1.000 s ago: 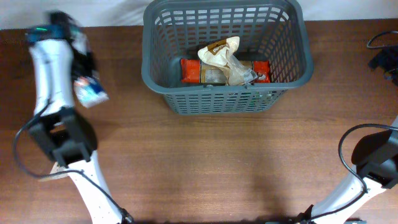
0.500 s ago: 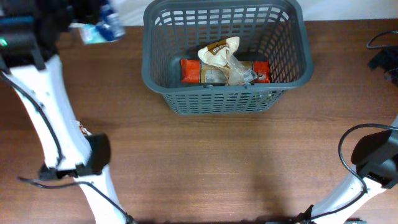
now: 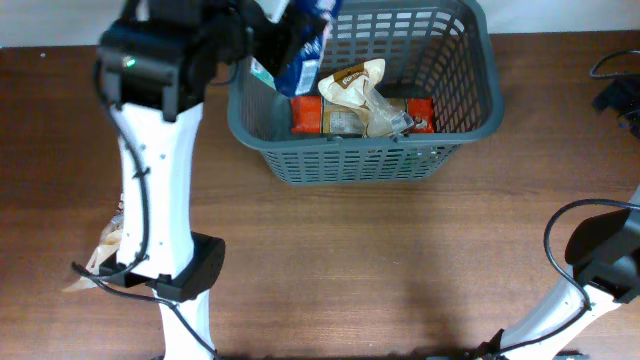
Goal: Pack container
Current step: 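Lift the tissue pack and carry it over the basket, then lower the tissue pack into the basket with the left gripper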
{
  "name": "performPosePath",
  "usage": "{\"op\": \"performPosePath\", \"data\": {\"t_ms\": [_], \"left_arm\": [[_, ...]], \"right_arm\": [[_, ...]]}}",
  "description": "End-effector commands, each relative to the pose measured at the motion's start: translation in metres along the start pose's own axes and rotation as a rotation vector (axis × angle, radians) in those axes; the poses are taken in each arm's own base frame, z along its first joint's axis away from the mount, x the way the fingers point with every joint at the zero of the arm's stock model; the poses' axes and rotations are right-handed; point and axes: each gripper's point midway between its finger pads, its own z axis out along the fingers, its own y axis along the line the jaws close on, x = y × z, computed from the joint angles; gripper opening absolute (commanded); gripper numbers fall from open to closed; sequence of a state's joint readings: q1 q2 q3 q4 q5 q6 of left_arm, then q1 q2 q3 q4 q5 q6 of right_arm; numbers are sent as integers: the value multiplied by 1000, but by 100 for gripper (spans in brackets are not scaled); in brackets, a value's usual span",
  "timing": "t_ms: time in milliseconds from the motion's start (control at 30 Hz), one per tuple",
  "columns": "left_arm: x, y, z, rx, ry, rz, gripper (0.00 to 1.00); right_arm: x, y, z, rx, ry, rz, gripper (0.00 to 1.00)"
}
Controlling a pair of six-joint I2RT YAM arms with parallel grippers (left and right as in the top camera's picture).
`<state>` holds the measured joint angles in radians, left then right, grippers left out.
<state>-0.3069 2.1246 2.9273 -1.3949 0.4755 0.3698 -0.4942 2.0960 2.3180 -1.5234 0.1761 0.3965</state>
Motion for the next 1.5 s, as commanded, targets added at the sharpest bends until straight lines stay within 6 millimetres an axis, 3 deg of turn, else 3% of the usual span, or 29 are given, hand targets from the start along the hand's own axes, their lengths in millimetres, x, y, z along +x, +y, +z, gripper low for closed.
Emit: {"op": "performPosePath", "data": {"t_ms": [0, 333, 633, 1133, 1200, 1233, 1467], "left_arm": [[24, 5, 28, 49, 68, 128, 2], [76, 12, 78, 129, 177, 276, 2], [110, 11, 98, 187, 240, 331, 2], [176, 3, 130, 269, 356, 254, 2], [179, 2, 131, 272, 360, 251, 19], [178, 2, 131, 272, 360, 251, 22], [177, 3, 132, 266, 354, 252, 33]], "right_arm": [[-1, -5, -3, 17, -12, 17, 99], [-1, -5, -3, 17, -12, 17, 99], [-1, -5, -3, 17, -12, 17, 99], [-1, -5, -3, 17, -12, 17, 99], [-1, -5, -3, 17, -12, 17, 99], [-1, -5, -3, 17, -12, 17, 99], [-1, -5, -3, 17, -12, 17, 99]]}}
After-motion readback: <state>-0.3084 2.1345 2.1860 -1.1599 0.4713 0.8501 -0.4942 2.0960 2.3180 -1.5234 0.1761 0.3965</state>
